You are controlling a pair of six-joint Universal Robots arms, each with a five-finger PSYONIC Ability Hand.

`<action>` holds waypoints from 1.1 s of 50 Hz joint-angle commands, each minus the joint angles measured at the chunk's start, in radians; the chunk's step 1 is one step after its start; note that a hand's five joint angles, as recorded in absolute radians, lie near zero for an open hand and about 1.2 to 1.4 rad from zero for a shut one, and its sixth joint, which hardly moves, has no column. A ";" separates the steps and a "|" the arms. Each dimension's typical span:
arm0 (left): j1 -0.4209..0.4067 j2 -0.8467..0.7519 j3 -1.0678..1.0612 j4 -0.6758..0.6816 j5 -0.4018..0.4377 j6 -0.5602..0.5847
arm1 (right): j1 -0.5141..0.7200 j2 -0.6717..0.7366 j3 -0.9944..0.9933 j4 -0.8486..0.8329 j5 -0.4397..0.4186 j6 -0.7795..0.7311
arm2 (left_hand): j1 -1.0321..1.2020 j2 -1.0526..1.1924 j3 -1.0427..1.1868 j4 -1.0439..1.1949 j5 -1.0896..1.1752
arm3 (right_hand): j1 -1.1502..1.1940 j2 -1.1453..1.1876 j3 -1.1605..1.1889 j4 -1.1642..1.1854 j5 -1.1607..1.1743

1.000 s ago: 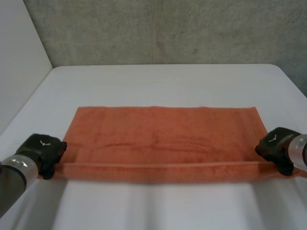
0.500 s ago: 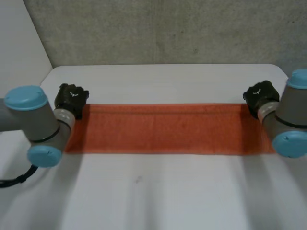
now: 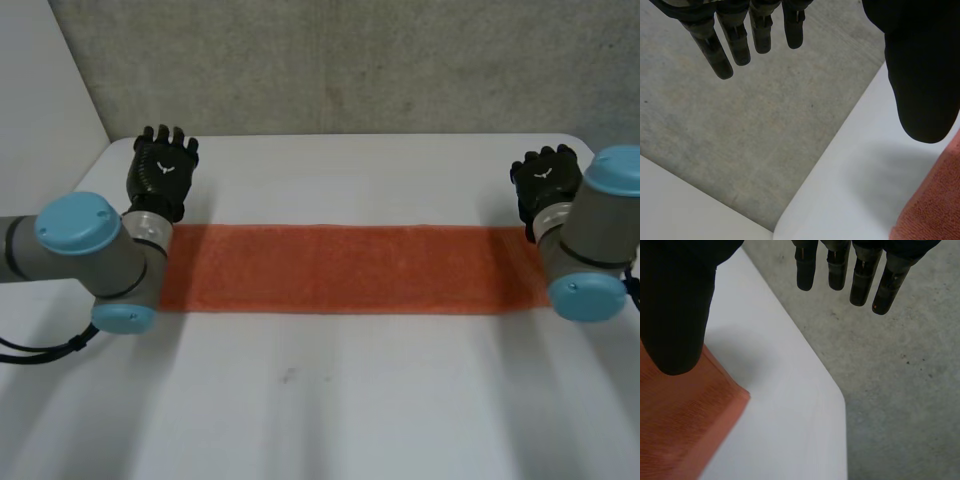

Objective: Fold the laundry

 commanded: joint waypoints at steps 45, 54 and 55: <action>-0.013 0.364 -0.440 -0.007 -0.014 -0.308 | -0.432 -0.145 0.185 0.072 -0.077 0.000 | -0.022 -0.024 -0.038 -0.029 -0.045 | 1.192 1.178 1.185 1.166 1.160; -0.014 0.367 -0.445 -0.013 -0.014 -0.308 | -0.232 -0.214 0.110 0.061 -0.120 0.033 | -0.022 -0.024 -0.038 -0.029 -0.045 | 1.192 1.178 1.185 1.166 1.160; -0.013 0.369 -0.446 -0.011 -0.014 -0.308 | -0.198 -0.224 0.105 0.061 -0.128 0.049 | -0.022 -0.024 -0.038 -0.029 -0.045 | 1.192 1.178 1.185 1.166 1.160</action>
